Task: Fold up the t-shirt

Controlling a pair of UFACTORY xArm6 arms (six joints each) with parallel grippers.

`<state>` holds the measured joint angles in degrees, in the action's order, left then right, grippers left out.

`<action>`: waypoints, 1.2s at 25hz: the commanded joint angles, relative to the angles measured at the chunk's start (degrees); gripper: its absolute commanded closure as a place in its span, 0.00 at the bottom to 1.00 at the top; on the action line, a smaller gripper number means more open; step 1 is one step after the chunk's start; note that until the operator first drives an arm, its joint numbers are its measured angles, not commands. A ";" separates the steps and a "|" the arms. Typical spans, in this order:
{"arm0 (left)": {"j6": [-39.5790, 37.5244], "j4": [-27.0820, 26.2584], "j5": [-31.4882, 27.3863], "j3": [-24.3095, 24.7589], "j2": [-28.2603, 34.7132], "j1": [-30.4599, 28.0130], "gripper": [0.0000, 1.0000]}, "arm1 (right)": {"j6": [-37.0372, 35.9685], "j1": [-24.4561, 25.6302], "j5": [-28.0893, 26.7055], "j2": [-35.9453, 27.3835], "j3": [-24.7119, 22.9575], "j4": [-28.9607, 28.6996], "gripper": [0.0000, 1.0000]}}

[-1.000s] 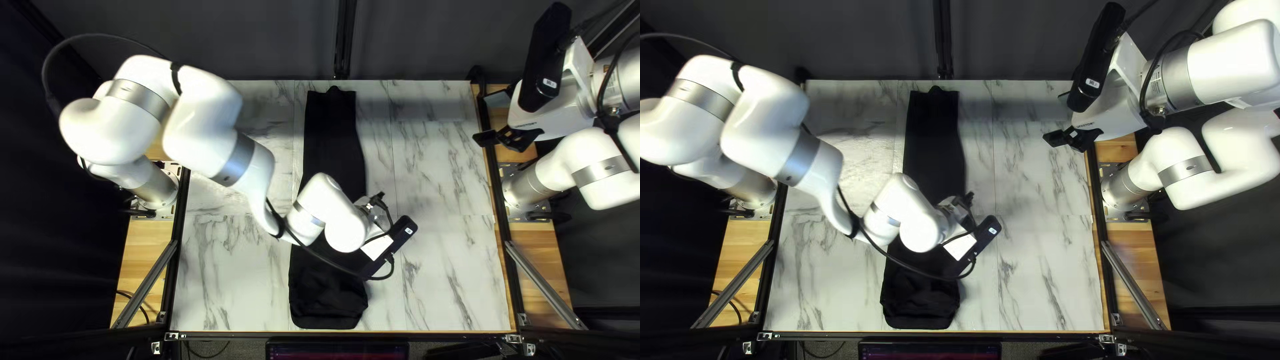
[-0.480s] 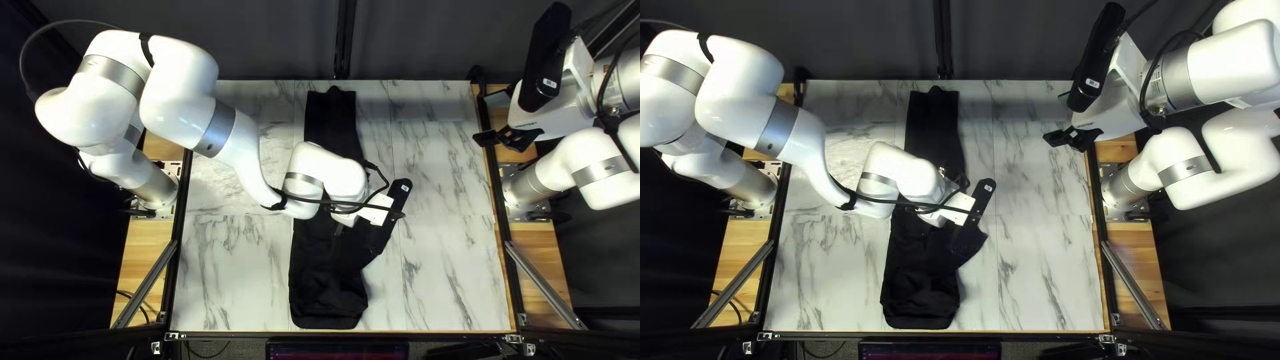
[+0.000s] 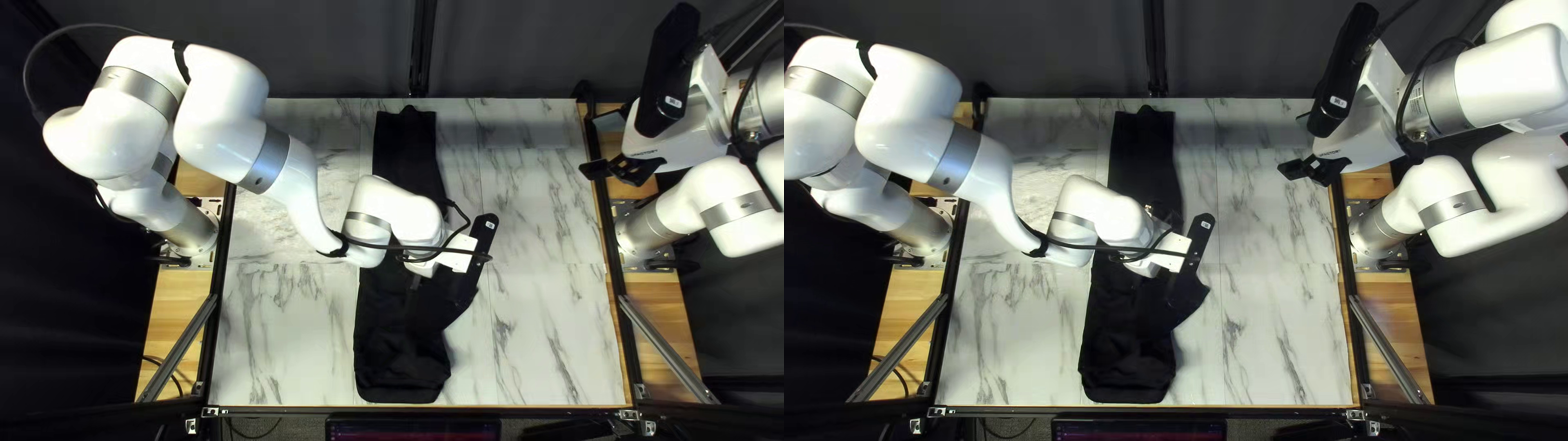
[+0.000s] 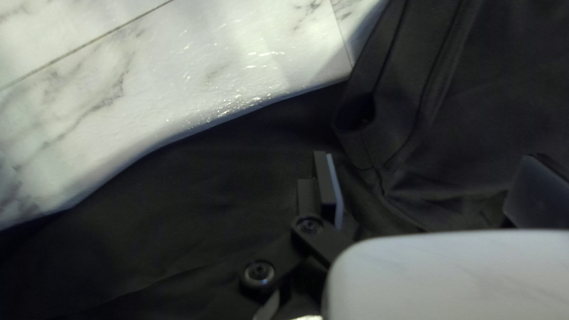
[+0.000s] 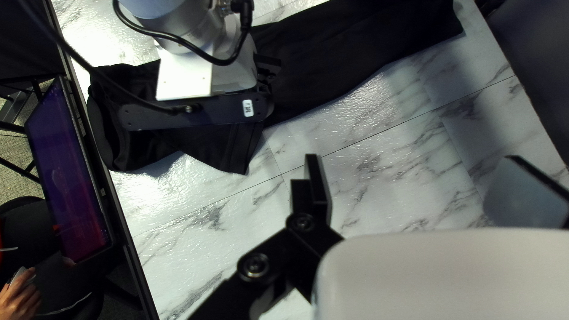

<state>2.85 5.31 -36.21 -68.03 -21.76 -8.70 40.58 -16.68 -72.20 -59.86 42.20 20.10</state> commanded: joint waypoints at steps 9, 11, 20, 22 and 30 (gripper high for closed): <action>0.51 -6.10 -1.99 -1.66 -3.16 1.21 1.00 | 0.00 0.00 0.00 0.00 0.00 0.00 0.00; -0.62 -5.66 -2.37 -0.30 -1.58 0.79 1.00 | 0.00 0.00 0.00 0.00 0.00 0.00 0.00; -7.38 -1.91 -1.71 7.39 6.82 -3.12 1.00 | 0.00 0.00 0.00 0.00 0.00 0.00 0.00; -8.39 -1.40 -1.23 8.79 8.11 -3.67 1.00 | 0.00 0.00 0.00 0.00 0.00 0.00 0.00; -13.07 1.62 -2.44 13.93 14.83 -5.78 1.00 | 0.00 0.00 0.00 0.00 0.00 0.00 0.00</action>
<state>-8.84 5.84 -38.22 -55.18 -8.41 -13.93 40.58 -16.68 -72.20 -59.86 42.20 20.10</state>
